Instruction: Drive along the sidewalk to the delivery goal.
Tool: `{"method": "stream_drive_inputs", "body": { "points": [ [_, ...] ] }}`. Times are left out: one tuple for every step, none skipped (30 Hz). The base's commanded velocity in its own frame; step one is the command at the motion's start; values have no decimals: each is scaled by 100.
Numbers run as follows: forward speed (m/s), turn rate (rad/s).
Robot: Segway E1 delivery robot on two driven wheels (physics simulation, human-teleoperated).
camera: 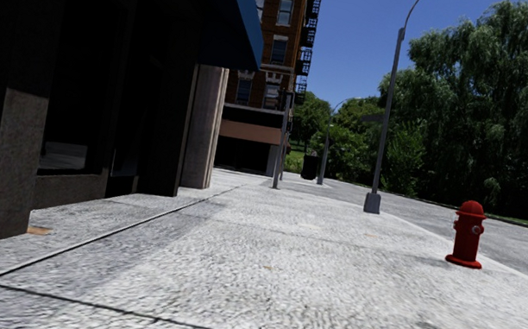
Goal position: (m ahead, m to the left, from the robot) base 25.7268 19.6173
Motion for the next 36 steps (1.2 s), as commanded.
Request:
{"method": "stream_drive_inputs", "body": {
  "points": [
    [200, 0],
    [200, 0],
    [200, 0],
    [200, 0],
    [200, 0],
    [200, 0],
    [200, 0],
    [200, 0],
    [200, 0],
    [200, 0],
    [200, 0],
    [200, 0],
    [200, 0],
    [200, 0],
    [200, 0],
    [200, 0],
    [200, 0],
    [200, 0],
    [200, 0],
    [200, 0],
    [200, 0],
    [200, 0],
    [200, 0],
    [200, 0],
    [200, 0],
    [200, 0],
    [200, 0],
    [200, 0],
    [200, 0],
    [200, 0],
    [200, 0],
    [200, 0],
    [200, 0],
    [200, 0],
    [200, 0],
    [200, 0]
  ]
}}
